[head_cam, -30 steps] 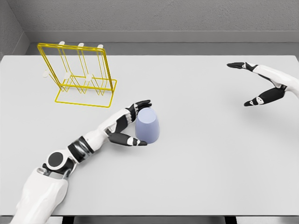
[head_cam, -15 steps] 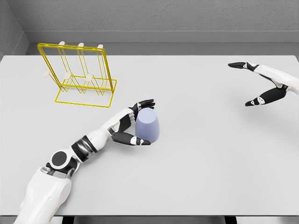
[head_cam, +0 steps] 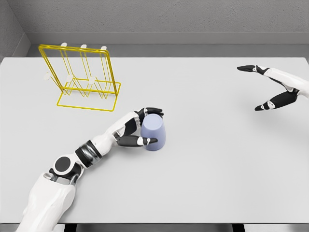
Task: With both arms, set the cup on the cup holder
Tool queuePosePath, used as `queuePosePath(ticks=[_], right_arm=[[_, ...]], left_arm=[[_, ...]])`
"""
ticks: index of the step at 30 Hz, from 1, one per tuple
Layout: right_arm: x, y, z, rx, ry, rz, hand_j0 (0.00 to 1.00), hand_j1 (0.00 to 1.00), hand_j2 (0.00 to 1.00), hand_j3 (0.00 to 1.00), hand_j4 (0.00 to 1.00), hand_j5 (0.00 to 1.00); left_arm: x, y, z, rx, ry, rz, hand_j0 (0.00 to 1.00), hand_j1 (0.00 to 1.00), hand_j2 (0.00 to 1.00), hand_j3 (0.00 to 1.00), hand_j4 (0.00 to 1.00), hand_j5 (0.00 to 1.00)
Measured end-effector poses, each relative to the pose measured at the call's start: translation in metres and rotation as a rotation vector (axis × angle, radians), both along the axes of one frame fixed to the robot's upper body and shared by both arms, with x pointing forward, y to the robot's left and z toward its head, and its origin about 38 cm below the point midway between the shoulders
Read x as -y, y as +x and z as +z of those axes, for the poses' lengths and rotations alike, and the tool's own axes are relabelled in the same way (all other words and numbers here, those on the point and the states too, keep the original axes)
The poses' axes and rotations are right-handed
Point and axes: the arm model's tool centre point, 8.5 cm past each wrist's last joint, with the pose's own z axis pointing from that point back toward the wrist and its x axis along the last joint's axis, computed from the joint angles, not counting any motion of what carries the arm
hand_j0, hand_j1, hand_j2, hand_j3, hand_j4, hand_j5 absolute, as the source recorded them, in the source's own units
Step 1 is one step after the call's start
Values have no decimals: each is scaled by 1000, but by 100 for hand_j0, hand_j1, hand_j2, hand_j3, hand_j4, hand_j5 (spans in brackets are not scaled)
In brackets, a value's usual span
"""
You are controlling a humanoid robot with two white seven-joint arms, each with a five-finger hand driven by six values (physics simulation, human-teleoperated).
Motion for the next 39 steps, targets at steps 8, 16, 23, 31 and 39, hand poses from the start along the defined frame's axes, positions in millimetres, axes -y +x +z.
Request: queuePosePath(ticks=[8,16,23,31,39], right_arm=[[0,0,0,0,0,1,100,100,100,100,100,100],[4,0,4,6,-8,-7,100,100,100,100,100,100],[5,0,5,7,-9,-8,100,100,100,100,100,100],[5,-1,5,7,-12,-8,100,100,100,100,100,100],[8,-1,6,8,-16,-12,100,100,100,100,100,100]], left_arm=[[0,0,0,1,-1,1,63,63,63,63,63,63],[-1,1,1,1,-2,4,55,55,55,55,55,55],[-2,1,1,2,-3,6,55,55,55,55,55,55],[-2,2,6,14,-10,5,55,55,55,55,55,55],[-1,-1,19,49,-34,-5,55,55,55,55,55,55]])
